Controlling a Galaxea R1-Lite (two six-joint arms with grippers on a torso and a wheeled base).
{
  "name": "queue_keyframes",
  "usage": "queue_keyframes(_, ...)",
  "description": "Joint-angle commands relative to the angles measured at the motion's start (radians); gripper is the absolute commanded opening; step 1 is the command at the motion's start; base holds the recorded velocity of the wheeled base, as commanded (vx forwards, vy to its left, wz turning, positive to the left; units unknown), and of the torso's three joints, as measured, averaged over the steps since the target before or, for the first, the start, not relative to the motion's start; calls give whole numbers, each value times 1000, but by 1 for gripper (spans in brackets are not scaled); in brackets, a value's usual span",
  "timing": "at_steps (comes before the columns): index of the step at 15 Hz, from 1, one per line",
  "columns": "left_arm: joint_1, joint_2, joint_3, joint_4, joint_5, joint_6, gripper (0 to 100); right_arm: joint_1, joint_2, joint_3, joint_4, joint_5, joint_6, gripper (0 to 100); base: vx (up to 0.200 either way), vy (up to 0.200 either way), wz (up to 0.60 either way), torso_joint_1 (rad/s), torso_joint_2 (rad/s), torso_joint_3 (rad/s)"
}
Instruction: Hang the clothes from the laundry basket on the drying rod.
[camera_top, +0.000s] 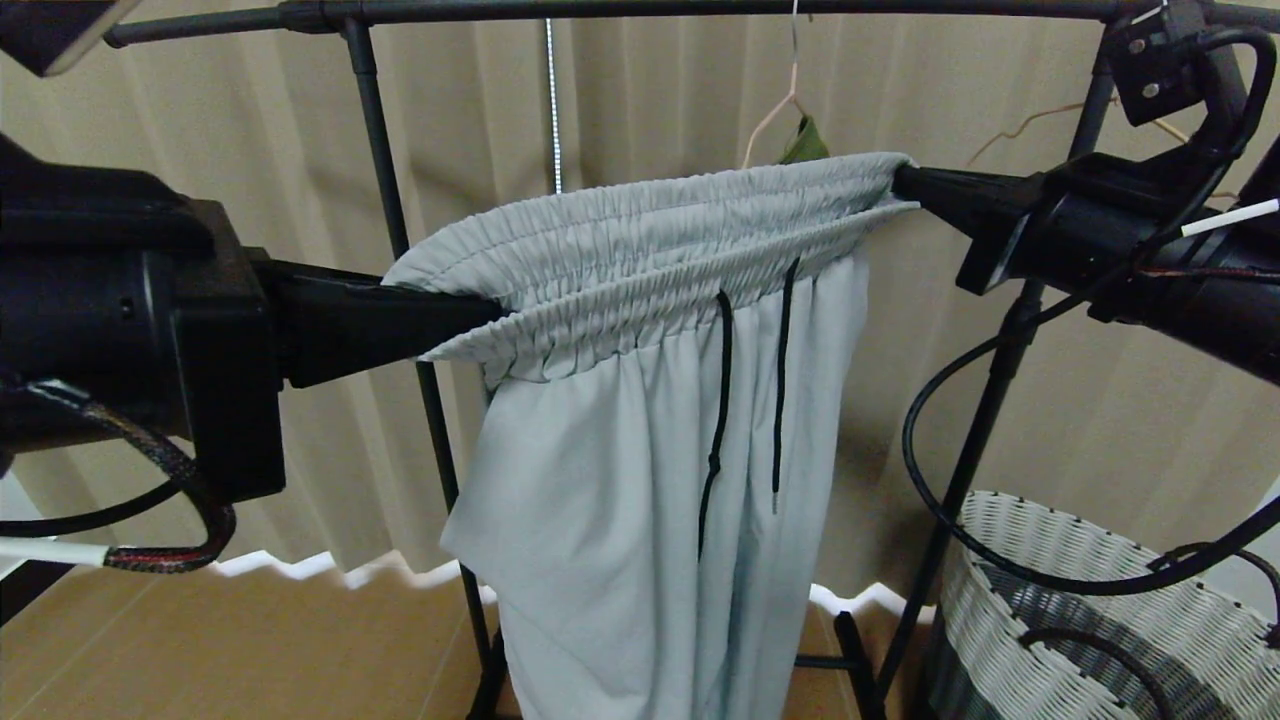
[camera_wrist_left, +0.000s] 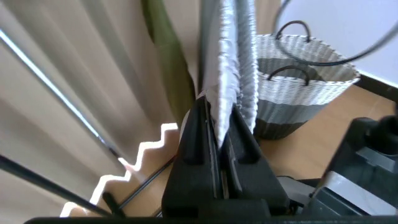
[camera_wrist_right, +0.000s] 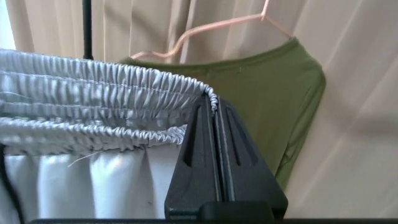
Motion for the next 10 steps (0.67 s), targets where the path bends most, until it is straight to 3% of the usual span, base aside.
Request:
queue_keyframes(1,-4,-9,2,-4,3,0,0,0,1,3,0,-3,-1,0,0,0,0,0,0,0)
queue_keyframes(4,16,37,-49,-14,42,3,0,-1,-25,0,6,-64,-16,0,0,0,0,0,0,0)
queue_keyframes(7,35,184,-136,-103,286,4,0,-23,-75,6,18,-81,-61,0,0,0,0,0,0,0)
queue_keyframes(10,54,247,-79,-167,312,8,0,-46,-135,87,26,-84,-61,0,0,0,0,0,0,0)
